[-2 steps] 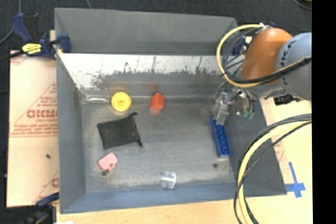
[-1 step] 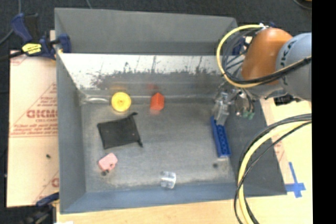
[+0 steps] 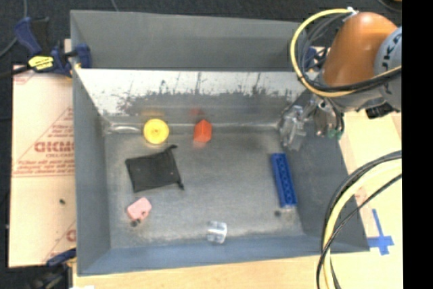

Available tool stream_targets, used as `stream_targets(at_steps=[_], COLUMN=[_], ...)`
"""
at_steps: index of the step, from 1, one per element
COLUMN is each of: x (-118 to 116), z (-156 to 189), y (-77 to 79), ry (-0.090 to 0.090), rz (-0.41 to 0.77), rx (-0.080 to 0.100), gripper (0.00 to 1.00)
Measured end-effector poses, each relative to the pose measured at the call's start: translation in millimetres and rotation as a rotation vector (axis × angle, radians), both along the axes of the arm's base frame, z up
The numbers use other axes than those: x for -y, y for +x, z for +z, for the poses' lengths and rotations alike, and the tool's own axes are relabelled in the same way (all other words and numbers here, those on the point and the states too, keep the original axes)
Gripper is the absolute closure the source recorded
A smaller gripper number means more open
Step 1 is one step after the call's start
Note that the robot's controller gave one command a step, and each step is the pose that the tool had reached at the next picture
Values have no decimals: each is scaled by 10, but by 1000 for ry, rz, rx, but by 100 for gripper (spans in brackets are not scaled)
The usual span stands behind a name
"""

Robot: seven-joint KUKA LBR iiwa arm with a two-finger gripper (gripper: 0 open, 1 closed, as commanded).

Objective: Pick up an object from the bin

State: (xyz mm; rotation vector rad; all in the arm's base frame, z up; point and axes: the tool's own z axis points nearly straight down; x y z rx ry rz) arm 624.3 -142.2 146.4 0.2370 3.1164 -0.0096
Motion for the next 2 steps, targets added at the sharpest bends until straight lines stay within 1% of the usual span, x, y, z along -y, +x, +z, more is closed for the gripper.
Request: stream_targets(at_steps=[1,2], x=[-21,-201], z=[137,-414], y=[-8,-28], ry=[-2,-4], rz=[12,149], rx=[4,3], gripper=[100,0])
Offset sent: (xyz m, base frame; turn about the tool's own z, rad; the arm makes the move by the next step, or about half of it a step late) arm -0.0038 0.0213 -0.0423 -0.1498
